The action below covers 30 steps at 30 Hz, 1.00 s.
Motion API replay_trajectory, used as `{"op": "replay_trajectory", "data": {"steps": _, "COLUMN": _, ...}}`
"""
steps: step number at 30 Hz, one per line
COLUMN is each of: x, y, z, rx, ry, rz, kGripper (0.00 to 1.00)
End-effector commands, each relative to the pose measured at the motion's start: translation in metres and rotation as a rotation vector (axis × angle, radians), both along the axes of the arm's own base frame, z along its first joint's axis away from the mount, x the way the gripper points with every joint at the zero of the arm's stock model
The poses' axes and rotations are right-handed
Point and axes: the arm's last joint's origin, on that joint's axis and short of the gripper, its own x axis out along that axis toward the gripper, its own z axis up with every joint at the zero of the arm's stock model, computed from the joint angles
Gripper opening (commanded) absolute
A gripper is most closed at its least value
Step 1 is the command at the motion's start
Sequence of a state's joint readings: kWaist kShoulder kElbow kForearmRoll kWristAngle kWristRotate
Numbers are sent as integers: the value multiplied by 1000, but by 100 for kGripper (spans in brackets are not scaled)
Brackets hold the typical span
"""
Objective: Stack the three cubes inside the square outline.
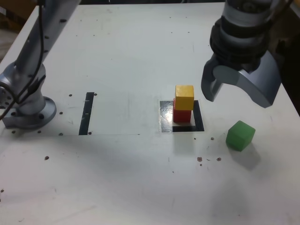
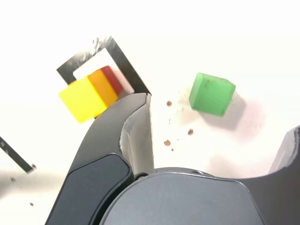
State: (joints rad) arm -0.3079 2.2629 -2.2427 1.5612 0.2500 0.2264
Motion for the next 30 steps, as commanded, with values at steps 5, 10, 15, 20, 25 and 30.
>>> {"op": "replay_trajectory", "data": {"steps": 5, "x": 19, "y": -7, "z": -24, "rx": 14, "ry": 45, "rz": -101, "kGripper": 99}}
{"op": "replay_trajectory", "data": {"steps": 10, "x": 32, "y": -12, "z": -51, "rx": 18, "ry": 109, "rz": -181, "kGripper": 98}}
{"op": "replay_trajectory", "data": {"steps": 15, "x": 35, "y": -14, "z": -65, "rx": 22, "ry": 155, "rz": -209, "kGripper": 95}}
{"op": "replay_trajectory", "data": {"steps": 20, "x": 36, "y": -15, "z": -73, "rx": 32, "ry": 176, "rz": -212, "kGripper": 91}}
{"op": "replay_trajectory", "data": {"steps": 25, "x": 42, "y": -18, "z": -82, "rx": 18, "ry": 182, "rz": -211, "kGripper": 79}}
{"op": "replay_trajectory", "data": {"steps": 30, "x": 45, "y": -19, "z": -89, "rx": 20, "ry": 185, "rz": -210, "kGripper": 60}}
